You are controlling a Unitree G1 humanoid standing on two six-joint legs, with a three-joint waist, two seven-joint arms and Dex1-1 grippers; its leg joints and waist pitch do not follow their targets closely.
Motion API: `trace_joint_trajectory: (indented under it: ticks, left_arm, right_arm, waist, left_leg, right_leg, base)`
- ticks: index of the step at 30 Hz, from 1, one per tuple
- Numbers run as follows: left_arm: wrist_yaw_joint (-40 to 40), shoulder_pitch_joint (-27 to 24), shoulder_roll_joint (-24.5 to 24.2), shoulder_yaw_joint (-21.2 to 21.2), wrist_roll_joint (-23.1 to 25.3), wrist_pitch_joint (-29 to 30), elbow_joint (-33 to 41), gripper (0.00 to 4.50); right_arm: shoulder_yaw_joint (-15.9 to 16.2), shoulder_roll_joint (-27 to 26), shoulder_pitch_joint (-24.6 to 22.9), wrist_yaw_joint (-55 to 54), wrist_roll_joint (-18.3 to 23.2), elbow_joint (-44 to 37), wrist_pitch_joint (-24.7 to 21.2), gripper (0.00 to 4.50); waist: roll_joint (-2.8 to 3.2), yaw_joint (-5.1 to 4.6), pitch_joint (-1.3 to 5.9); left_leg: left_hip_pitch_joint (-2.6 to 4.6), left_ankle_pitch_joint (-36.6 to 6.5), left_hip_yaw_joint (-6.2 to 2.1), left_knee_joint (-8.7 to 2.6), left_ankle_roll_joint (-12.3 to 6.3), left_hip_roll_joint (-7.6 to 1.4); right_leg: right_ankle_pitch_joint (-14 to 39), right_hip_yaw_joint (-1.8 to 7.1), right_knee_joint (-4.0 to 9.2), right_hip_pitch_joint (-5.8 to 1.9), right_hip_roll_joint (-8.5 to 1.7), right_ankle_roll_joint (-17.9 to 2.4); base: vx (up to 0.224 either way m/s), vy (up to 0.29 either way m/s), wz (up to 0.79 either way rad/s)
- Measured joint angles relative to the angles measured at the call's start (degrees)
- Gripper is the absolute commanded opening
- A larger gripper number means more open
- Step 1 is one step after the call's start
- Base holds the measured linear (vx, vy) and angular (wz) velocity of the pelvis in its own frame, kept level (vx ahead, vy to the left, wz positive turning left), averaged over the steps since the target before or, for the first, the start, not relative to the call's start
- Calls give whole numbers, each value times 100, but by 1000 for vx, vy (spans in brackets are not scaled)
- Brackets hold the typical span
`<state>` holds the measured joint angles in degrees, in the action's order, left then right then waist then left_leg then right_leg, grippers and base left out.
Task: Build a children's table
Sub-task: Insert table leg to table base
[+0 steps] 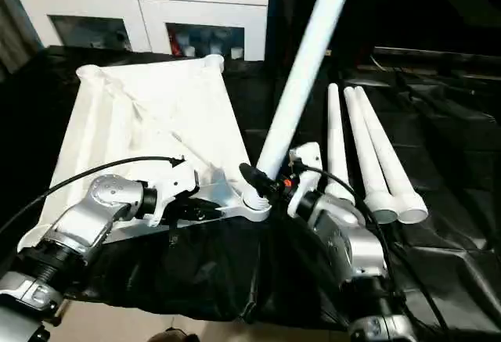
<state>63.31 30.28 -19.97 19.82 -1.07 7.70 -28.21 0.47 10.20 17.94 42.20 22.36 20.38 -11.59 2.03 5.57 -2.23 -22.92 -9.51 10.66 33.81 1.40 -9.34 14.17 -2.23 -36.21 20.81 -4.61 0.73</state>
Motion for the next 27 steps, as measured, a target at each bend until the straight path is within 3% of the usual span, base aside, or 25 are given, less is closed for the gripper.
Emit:
trace_joint_trajectory:
  ticks: [9,19,27]
  left_arm:
    - [3,110,72,41,96,-176,-206,0]
    - [13,295,172,104,198,-462,-530,0]
    - [17,589,281,122,292,-1015,-1170,0]
  right_arm:
    - [45,79,-151,-54,-125,-224,171,191]
    - [235,392,-76,208,-292,-261,216,191]
    - [226,457,272,306,-317,165,174,191]
  waist:
    - [4,27,2]
    - [-2,91,-2]
    - [1,92,-13]
  left_leg:
    - [9,0,84,-29,-1,2]
    - [9,0,91,-40,-1,3]
    - [5,0,97,-60,0,3]
  right_leg:
    - [3,-4,10,8,-50,5]
    - [7,-13,15,10,-58,12]
    - [18,-17,18,15,-61,33]
  base:
    - [0,0,0]
    - [0,0,0]
    - [0,0,0]
